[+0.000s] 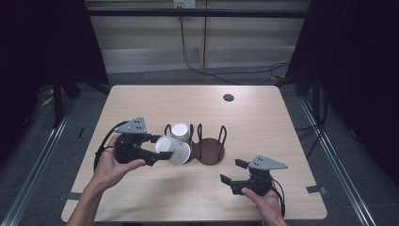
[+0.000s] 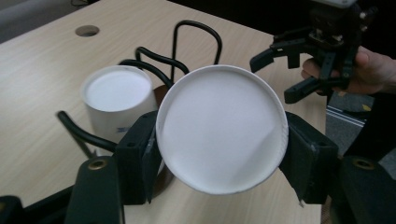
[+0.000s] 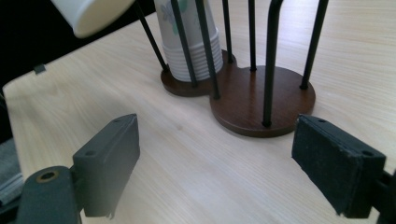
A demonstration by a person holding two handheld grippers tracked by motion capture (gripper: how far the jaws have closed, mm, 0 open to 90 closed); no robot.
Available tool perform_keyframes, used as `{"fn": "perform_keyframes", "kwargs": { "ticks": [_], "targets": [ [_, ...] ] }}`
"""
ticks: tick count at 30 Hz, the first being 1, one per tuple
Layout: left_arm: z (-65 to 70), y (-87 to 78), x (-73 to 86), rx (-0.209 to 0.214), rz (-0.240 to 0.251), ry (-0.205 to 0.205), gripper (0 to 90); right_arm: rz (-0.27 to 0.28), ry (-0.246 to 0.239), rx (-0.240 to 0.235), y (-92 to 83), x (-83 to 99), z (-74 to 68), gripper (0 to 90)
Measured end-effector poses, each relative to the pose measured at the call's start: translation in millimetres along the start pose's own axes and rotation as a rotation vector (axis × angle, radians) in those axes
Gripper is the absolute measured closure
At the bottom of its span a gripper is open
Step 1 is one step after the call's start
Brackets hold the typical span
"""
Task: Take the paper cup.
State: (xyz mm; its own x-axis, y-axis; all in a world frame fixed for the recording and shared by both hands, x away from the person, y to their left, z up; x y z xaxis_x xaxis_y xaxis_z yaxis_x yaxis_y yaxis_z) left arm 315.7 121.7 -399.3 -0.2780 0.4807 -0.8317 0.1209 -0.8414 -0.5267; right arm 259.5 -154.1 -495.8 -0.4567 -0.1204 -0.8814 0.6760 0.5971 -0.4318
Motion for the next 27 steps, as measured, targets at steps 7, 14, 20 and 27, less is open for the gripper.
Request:
{"fn": "perform_keyframes", "kwargs": {
  "ticks": [7, 14, 20, 27],
  "targets": [
    [4.6, 9.4, 5.2, 0.025, 0.000, -0.003, 36.2, -0.005, -0.043, -0.044, 4.4, -14.0, -11.7, 14.1],
    [1.0, 15.8, 16.2, 0.007, -0.010, -0.003, 36.2, -0.023, -0.125, -0.129, 16.8, -42.2, -34.2, 13.9],
    [2.1, 16.0, 20.4, 0.030, -0.005, -0.022, 36.3, -0.004, -0.159, -0.180, 25.0, -64.1, -48.3, 13.5],
    [3.7, 20.9, 12.0, 0.050, 0.020, -0.027, 36.4, -0.023, -0.190, -0.232, 35.8, -74.9, -55.8, 13.7]
  ]
}}
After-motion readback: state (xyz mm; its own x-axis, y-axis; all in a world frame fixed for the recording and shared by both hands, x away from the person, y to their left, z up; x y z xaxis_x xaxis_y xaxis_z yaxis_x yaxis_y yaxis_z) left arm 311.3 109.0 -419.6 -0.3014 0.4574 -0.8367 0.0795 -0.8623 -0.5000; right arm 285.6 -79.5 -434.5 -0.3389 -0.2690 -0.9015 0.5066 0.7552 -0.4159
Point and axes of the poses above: each handheld gripper's, and its own axes: y roughly forward along the jaws, x roughly out of its underside, z roughly to its right, the point moved 6 cm from there along y, roughly forward along the jaws, and after that the axes turned 5 degrees about x, right-handed, at the moved point
